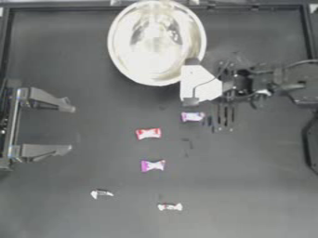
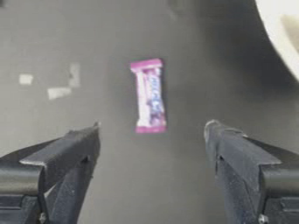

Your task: Put candies in bowl

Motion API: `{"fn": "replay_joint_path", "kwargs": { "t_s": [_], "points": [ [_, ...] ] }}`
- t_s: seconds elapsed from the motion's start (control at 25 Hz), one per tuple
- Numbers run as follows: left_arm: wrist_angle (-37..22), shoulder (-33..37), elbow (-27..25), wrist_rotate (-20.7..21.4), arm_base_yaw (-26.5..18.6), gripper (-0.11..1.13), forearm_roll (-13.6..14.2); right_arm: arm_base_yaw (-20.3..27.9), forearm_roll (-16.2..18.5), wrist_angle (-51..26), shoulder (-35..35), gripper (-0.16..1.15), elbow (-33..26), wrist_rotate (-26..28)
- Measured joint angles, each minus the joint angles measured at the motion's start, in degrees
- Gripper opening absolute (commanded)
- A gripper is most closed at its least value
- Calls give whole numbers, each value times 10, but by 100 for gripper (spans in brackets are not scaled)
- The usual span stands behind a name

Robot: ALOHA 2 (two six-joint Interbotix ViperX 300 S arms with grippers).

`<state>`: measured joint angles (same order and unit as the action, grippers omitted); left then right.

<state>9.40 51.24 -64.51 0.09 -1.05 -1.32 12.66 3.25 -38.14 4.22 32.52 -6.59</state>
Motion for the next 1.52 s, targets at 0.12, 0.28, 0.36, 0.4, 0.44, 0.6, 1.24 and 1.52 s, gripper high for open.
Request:
{"fn": "replay_joint_path", "kwargs": {
  "t_s": [0.12, 0.28, 0.36, 0.4, 0.44, 0.6, 1.24, 1.52],
  "points": [
    [0, 0, 0, 0, 0, 103, 0, 0, -7, 17, -22, 99, -1, -10],
    [0, 0, 0, 0, -1, 103, 0, 0, -8, 27, -47, 99, -4, -10],
    [0, 0, 0, 0, -1, 103, 0, 1, -8, 30, -59, 99, -7, -11],
    [0, 0, 0, 0, -1, 103, 0, 0, -8, 32, -63, 99, -7, -11],
    [0, 0, 0, 0, -1, 103, -1, 0, -8, 33, -69, 98, -7, -10],
    [0, -1, 0, 0, -1, 103, -1, 0, -6, 41, -83, 98, -8, -11],
    [-1, -1, 0, 0, -1, 103, -1, 0, 4, 65, -126, 98, -7, -11],
    [-1, -4, 0, 0, -1, 103, -1, 0, 11, 66, -138, 81, -13, -11]
  ]
}}
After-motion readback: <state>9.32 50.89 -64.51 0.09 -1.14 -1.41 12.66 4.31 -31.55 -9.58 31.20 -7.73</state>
